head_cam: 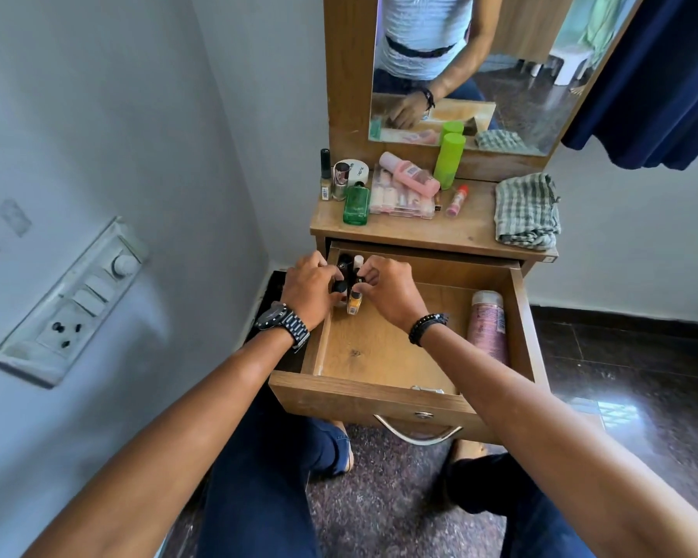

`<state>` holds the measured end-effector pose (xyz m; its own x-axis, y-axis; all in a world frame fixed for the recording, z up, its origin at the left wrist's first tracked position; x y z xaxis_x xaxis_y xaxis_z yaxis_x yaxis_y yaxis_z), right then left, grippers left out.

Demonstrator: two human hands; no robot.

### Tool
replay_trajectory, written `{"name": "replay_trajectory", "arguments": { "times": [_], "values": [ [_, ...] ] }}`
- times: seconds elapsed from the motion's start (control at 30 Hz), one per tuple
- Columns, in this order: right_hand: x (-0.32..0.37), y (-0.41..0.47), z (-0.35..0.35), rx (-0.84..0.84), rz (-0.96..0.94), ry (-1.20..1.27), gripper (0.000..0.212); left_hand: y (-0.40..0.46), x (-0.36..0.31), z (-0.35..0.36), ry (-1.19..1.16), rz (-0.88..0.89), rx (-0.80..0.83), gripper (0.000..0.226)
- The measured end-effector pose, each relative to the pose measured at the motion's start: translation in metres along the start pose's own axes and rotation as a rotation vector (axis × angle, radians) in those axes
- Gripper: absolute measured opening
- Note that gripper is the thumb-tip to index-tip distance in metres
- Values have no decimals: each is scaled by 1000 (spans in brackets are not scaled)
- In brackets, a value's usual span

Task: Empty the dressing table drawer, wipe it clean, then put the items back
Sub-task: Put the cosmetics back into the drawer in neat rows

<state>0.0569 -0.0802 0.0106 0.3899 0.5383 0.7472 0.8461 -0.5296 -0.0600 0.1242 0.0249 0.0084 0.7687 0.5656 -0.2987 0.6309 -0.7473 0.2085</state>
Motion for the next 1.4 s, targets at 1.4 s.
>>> {"name": "replay_trajectory", "arguments": {
  "times": [1.4],
  "values": [
    [111, 104, -43, -209, -128, -233, 18, 132, 27, -98, -28, -14, -209, 35]
  ]
}}
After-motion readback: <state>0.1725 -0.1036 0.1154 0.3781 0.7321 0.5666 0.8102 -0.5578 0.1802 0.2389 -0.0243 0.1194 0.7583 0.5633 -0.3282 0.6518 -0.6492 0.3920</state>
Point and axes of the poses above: each hand's wrist, its own y-axis towards the middle knuckle, its own z-axis out of the palm, x = y × z, the point moved 10 cm from there along y, towards the middle knuckle, and after that the axes turned 10 degrees about z, right-handed, at the moved point
